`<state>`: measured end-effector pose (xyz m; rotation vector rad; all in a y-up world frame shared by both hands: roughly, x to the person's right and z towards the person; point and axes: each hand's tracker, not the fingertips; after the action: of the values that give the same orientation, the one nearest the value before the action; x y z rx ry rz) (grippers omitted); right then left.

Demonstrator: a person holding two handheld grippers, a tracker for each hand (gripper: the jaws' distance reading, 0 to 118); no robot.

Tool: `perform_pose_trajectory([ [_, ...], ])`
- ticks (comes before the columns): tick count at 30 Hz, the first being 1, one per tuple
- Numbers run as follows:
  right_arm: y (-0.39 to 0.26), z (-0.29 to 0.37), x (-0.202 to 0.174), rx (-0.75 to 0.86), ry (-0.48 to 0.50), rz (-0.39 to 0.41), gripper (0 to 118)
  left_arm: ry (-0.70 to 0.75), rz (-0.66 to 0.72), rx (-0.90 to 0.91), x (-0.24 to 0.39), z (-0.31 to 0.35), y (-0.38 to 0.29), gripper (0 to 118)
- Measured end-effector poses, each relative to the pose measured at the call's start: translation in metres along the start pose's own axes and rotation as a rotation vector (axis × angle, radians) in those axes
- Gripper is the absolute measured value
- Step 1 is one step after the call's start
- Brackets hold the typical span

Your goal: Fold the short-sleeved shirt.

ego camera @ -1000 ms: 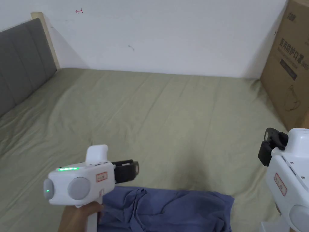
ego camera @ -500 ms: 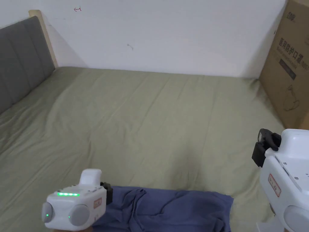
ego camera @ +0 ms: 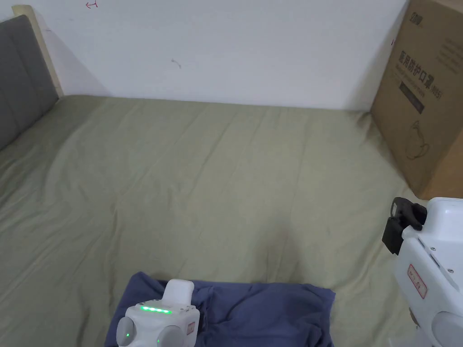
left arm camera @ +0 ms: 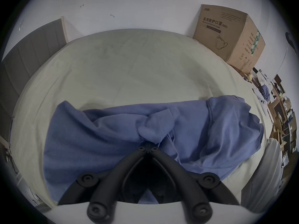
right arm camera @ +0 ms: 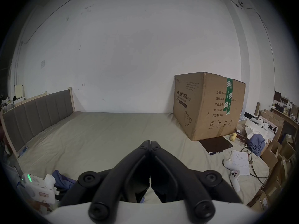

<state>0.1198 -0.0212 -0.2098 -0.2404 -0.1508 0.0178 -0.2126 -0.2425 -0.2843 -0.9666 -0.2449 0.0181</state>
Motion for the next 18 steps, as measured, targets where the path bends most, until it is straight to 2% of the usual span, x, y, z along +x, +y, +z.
perform_pose_trajectory([
  [7,0.001,0.002,-0.004,0.004,0.004,-0.007,0,-0.005,-0.026,-0.004,-0.007,0.008,0.003,0],
  [14,0.005,0.002,-0.014,0.005,0.034,0.014,0,-0.288,0.221,0.145,-0.061,0.087,0.043,0],
  [18,0.007,-0.003,-0.021,0.004,0.049,0.007,0,-0.402,0.368,0.081,-0.115,0.108,0.059,2],
])
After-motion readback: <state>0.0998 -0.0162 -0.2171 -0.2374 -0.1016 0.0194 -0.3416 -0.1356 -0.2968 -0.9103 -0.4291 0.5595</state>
